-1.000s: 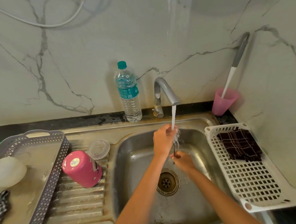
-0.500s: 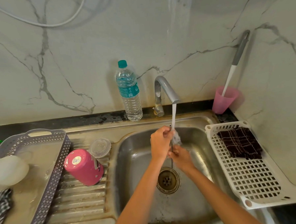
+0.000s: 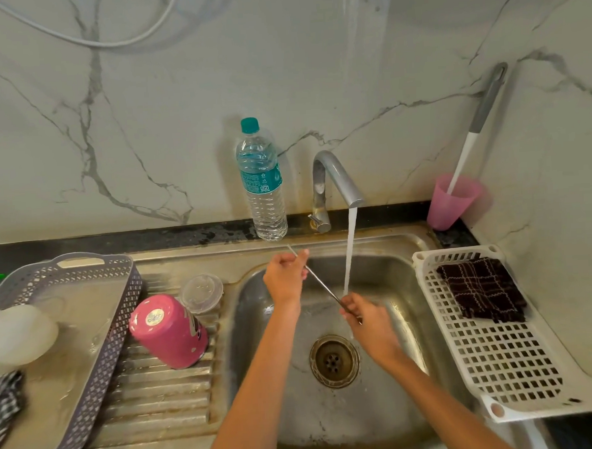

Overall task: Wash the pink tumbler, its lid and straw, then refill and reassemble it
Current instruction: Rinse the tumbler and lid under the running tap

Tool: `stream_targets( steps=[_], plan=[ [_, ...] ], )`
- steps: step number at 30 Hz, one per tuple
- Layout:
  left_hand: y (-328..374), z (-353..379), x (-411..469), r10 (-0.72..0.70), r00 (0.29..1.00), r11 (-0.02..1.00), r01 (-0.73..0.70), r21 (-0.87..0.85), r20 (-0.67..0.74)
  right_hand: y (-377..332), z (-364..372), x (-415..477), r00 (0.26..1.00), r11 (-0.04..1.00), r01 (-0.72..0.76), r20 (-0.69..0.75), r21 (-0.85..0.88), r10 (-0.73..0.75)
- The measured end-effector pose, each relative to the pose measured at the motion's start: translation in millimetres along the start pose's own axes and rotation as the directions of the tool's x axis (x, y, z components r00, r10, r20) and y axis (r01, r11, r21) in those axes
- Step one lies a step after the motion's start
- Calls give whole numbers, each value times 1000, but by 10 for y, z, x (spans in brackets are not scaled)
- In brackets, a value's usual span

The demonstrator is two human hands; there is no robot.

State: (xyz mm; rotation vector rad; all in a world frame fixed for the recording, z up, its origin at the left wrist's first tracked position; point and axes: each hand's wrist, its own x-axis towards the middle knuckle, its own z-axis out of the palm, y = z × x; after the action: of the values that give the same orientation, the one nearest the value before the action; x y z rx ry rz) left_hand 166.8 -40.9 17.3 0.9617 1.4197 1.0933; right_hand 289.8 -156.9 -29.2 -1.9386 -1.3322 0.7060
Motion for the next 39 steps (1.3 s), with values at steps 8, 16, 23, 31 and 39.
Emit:
stream_targets(
  steps=[8, 16, 23, 31, 39],
  plan=[
    [-305, -692, -125, -220, 963, 962, 188, -196, -154, -460, 230, 225, 979, 980, 185, -73, -78, -191],
    [-456, -1038, -210, -218, 962, 974, 202, -106, -164, -1113, 689, 1136, 972, 970, 227, 85, -81, -220],
    [-449, -1028, -163, -230, 966, 968, 214, -131, -123, -1341, 1059, 1461, 965, 966, 229, 155, -117, -210],
    [-487, -912, -144, -241, 967, 961, 227, -155, -80, -1260, 1134, 1417, 953, 958, 278, 144, -67, -267],
    [-553, -565, -248, -285, 958, 951, 285, -119, 23, -677, 443, 872, 979, 979, 199, -33, -31, -200]
  ],
)
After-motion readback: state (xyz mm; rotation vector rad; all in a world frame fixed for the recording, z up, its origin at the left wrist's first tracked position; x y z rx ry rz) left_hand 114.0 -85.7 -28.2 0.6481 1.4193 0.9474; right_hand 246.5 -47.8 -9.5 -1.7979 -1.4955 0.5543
